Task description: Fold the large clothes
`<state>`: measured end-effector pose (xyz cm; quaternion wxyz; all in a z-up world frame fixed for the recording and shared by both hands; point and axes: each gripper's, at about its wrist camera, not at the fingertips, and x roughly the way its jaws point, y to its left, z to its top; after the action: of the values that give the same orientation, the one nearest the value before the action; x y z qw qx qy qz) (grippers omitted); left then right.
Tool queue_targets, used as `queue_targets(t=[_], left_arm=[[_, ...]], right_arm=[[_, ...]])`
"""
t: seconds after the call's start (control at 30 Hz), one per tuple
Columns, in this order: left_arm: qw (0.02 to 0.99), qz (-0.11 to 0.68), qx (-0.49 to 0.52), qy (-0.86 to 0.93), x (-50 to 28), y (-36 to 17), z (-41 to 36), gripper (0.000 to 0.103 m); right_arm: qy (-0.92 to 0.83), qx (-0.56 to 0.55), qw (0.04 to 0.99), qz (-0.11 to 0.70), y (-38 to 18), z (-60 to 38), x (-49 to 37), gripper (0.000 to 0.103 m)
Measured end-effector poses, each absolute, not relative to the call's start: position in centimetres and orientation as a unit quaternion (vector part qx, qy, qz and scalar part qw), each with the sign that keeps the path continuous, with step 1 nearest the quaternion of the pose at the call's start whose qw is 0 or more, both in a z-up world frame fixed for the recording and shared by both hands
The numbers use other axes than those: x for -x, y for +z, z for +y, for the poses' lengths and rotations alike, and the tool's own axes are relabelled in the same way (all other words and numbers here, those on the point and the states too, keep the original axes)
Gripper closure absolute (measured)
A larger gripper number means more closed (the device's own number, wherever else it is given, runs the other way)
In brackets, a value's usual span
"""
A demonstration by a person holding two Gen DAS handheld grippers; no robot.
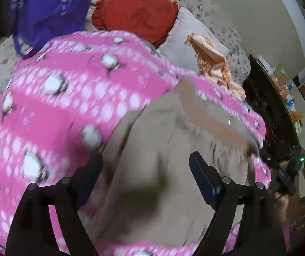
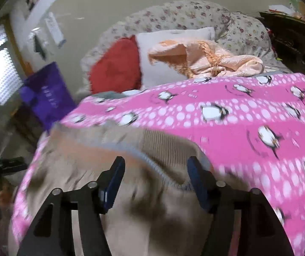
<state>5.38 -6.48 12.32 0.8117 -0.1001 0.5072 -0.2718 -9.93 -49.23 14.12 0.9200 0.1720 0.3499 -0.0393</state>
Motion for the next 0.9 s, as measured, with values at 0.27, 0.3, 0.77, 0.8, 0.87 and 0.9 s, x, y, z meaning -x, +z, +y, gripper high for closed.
queue_targets(t=[0.27, 0.3, 0.77, 0.8, 0.87, 0.9], left_arm=[[0.783, 0.538, 0.093, -0.297, -0.4, 7.9, -4.8, 0.02], [0.782, 0.537, 0.097, -0.3, -0.4, 7.6, -4.8, 0.02], [0.793, 0.552, 0.06, -0.251, 0.6, 6.6, -3.0, 0.098], [0.792, 0.556, 0.07, -0.244, 0.4, 6.2, -2.8, 0.098], [0.791, 0.557, 0.092, -0.237, 0.1, 6.2, -2.4, 0.096], [0.789, 0.556, 0.103, -0.239, 0.0, 6.6, -2.3, 0.096]], right_arm=[[-0.057, -0.176, 0.889, 0.418, 10.8, -48.1, 20.4, 0.024], [-0.057, -0.191, 0.886, 0.42, 10.4, -48.4, 21.1, 0.024], [-0.075, -0.268, 0.862, 0.423, 9.1, -50.3, 24.1, 0.101], [-0.075, -0.266, 0.855, 0.438, 8.2, -50.0, 23.9, 0.101], [-0.078, -0.266, 0.854, 0.44, 7.9, -49.9, 23.9, 0.101], [-0.082, -0.269, 0.856, 0.434, 8.5, -50.0, 23.9, 0.095]])
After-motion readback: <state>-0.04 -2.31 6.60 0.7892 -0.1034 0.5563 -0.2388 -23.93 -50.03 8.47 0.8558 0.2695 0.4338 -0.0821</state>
